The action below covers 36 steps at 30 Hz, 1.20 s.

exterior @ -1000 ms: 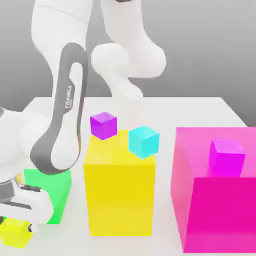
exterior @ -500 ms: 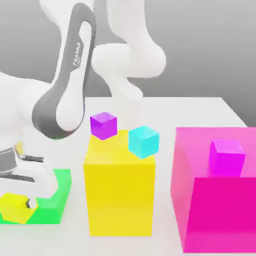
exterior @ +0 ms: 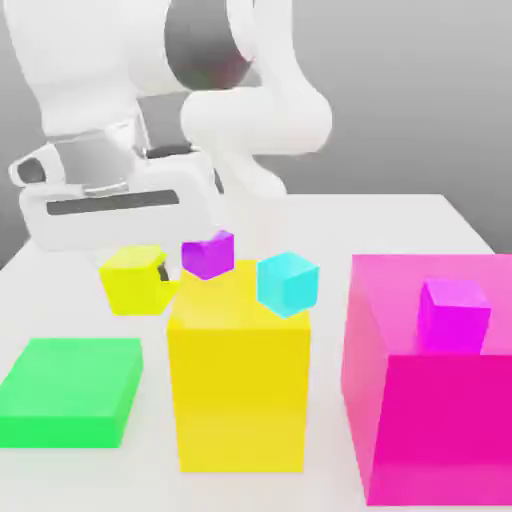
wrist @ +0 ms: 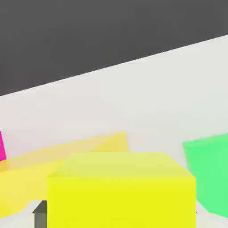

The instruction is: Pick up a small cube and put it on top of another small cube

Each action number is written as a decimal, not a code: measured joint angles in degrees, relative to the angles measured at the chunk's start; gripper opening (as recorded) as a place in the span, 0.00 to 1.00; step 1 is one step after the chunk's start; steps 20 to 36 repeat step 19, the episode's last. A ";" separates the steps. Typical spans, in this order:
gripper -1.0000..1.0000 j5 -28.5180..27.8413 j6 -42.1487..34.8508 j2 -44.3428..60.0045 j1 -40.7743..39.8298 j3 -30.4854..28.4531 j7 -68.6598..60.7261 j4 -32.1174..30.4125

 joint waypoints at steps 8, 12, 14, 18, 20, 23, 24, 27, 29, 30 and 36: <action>0.00 -5.02 -10.90 -16.54 -2.54 7.29 9.22 -4.79; 0.00 -6.80 -12.79 -22.32 -3.79 10.22 12.55 -8.32; 0.00 -6.95 -8.85 -21.74 -4.02 10.48 12.77 -11.64; 1.00 -6.93 -5.18 -20.88 -4.20 10.61 12.73 -14.44; 1.00 -6.93 -5.18 -20.88 -4.20 10.61 12.73 -14.44; 1.00 -6.93 -5.18 -20.88 -4.20 10.61 12.73 -14.44; 1.00 -6.93 -5.18 -20.88 -4.20 10.61 12.73 -14.44; 1.00 -6.93 -5.18 -20.88 -4.20 10.61 12.73 -14.44; 1.00 -6.93 -5.18 -20.88 -4.20 10.61 12.73 -14.44; 1.00 -6.93 -5.18 -20.88 -4.20 10.61 12.73 -14.44; 1.00 -6.93 -5.18 -20.88 -4.20 10.61 12.73 -14.44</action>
